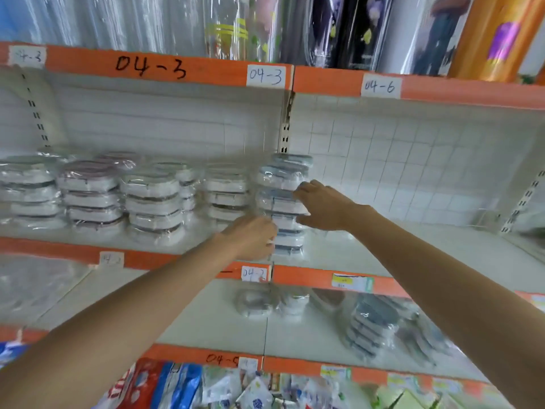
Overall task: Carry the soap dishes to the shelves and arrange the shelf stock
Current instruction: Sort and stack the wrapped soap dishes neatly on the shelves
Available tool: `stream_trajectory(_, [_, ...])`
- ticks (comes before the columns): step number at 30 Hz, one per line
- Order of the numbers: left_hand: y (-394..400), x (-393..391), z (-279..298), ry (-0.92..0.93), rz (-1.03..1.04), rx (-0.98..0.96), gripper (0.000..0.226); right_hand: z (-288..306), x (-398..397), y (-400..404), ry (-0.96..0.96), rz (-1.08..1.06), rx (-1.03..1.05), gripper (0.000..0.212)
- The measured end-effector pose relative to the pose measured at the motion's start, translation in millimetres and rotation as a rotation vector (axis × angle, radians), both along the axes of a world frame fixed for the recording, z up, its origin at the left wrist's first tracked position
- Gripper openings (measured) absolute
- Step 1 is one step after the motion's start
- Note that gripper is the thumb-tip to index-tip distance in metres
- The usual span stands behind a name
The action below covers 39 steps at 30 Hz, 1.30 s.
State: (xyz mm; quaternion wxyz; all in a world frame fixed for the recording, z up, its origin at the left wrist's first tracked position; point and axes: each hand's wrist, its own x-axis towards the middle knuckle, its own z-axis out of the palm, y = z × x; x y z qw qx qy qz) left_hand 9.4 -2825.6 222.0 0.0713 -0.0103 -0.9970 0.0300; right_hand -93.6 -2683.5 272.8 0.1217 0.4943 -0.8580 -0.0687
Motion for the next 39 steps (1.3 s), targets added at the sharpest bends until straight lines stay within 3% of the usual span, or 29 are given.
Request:
stream_trajectory(7, [77.4, 19.5, -69.1, -0.210, 0.030, 0.015, 0.022, -90.9, 23.1, 97.7, -0.223, -0.019, 0.116, 0.055])
stream_trajectory(14, [76.4, 8.4, -142.6, -0.397, 0.012, 0.035, 0.024, -175.7, 16.1, 135.0, -0.388, -0.156, 0.161, 0.061])
stream_trajectory(23, [39.7, -16.5, -275.4, -0.429, 0.202, 0.195, 0.041, -304.2, -7.4, 86.4, -0.587, -0.341, 0.034, 0.065])
stream_trajectory(27, [5.8, -60.4, -331.1, -0.334, 0.315, 0.235, 0.048, -355.3, -49.0, 50.9, -0.543, -0.382, -0.043, 0.076])
stream_trajectory(34, [-45.8, -143.6, -421.5, -0.159, 0.374, 0.289, 0.091, -427.7, -136.8, -11.4, -0.415, -0.493, -0.351, 0.103])
stream_trajectory(39, [-70.1, -175.7, -453.3, -0.265, 0.435, 0.268, 0.110, -444.3, -175.2, -41.2, -0.412, -0.539, -0.358, 0.117])
